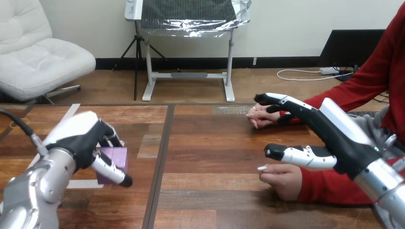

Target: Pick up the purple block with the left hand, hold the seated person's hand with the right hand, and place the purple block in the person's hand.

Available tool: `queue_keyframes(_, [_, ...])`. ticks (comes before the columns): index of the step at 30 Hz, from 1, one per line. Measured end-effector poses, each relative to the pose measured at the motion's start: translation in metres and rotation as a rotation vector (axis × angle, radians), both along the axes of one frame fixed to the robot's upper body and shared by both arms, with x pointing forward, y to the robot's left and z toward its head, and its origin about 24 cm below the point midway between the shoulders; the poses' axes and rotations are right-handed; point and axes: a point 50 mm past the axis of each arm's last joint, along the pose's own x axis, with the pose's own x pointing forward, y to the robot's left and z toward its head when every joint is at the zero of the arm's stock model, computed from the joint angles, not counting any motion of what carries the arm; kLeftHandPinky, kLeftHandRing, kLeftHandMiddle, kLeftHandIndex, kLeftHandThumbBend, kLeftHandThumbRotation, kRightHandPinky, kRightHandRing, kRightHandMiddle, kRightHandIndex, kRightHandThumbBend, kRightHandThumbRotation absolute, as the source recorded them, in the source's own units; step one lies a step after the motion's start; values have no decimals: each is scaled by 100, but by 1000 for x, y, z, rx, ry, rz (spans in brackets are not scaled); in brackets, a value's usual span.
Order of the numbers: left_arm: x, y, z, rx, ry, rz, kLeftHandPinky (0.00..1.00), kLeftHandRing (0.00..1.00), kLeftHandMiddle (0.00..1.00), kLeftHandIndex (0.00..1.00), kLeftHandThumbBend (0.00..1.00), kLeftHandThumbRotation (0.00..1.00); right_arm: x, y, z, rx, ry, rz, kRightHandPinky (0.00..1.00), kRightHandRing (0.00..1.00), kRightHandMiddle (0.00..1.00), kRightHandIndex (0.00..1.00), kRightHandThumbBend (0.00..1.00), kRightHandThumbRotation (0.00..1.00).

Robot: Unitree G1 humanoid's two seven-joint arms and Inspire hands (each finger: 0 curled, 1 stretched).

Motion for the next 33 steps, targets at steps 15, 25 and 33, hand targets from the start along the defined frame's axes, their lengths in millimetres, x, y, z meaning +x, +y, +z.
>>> queue_keyframes(15, [-7, -4, 18, -110, -116, 3, 32, 38, 44, 44, 82, 0, 19, -17, 0, -150, 46, -91, 72, 87, 90, 91, 98, 55])
queue_keyframes(25, [-13, -10, 24, -150, -173, -23, 33, 38, 44, 44, 83, 0, 30, -32, -3, -248, 125, -106, 75, 89, 91, 92, 100, 43])
queue_keyframes(33, [-15, -13, 27, -203, -214, -14, 31, 37, 42, 42, 84, 0, 38, -42, -8, -302, 225, -106, 74, 88, 91, 92, 100, 33])
